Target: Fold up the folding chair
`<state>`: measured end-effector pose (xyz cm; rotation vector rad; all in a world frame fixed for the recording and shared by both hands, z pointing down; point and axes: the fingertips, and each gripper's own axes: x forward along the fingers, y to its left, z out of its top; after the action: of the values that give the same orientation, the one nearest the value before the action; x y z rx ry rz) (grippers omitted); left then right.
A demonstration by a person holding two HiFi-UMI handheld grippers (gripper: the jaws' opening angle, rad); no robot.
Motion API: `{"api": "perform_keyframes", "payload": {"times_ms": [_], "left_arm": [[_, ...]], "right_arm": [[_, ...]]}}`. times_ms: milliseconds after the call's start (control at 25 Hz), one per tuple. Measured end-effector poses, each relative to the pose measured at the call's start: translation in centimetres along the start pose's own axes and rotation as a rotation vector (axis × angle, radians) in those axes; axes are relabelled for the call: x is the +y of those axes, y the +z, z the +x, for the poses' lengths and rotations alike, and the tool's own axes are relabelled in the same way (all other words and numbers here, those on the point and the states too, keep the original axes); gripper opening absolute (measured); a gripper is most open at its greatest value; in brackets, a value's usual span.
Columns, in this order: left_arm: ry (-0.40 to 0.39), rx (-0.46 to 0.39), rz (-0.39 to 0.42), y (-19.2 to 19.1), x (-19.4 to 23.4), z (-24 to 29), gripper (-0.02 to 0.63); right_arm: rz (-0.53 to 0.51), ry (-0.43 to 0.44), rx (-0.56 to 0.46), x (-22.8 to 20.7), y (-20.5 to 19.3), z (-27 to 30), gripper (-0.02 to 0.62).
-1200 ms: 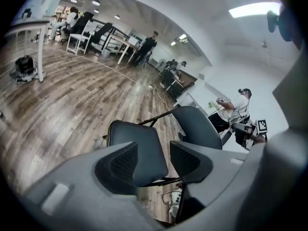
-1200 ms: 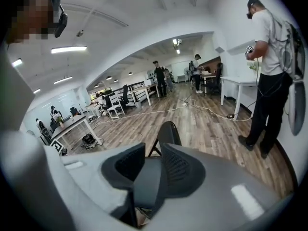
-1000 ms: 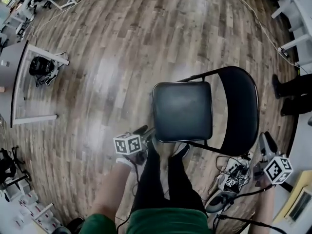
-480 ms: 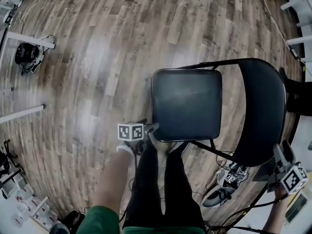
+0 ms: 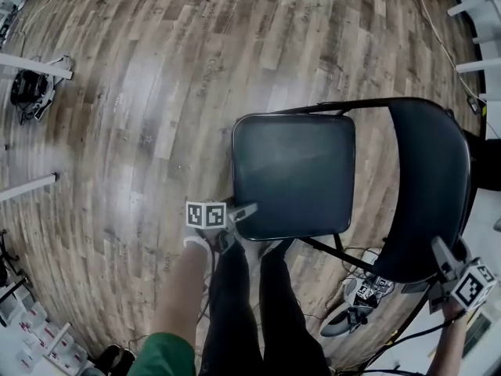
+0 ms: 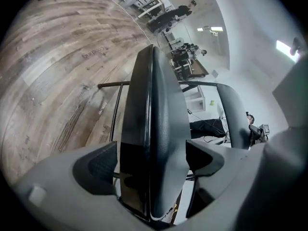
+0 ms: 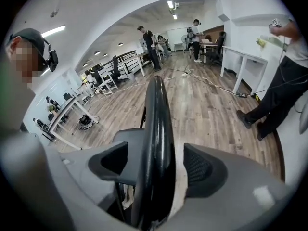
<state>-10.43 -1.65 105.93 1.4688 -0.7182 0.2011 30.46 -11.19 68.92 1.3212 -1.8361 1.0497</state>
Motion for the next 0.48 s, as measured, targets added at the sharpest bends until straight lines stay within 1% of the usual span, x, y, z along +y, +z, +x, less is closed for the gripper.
{"api": "perform_keyframes", "payload": {"times_ms": [80,200,240,320,360,480], "left_arm": [[-0.001,-0.01,-0.008,0.2,-0.1,0.7,0.436],[0.034,-0.026,-0.036,0.3,0.5,0.8,0.433],[0.043,-0.033,-0.048,0.4,0.6,0.8,0.433],[0.054,-0.042,-0.061,0.4,0.7,0.9,0.425],[0.056,-0.041,-0.06,0.3,0.7,1.0,0.419],[0.034,-0.042,-0.06,0.2,0.6,1.0,0.416]], "right_arm": [[-0.004,0.004,-0.001,0.0,-0.1,0.5,0.355],[-0.013,0.024,0.003,0.2,-0.3,1.3,0.343],[-0.016,0.034,0.001,0.3,-0.3,1.3,0.316],[-0.01,0.044,-0.01,0.1,-0.2,1.1,0.175],[-0.001,0.049,-0.014,0.0,-0.3,0.9,0.152],[0.02,0.07,-0.019,0.1,-0.3,0.8,0.138]]}}
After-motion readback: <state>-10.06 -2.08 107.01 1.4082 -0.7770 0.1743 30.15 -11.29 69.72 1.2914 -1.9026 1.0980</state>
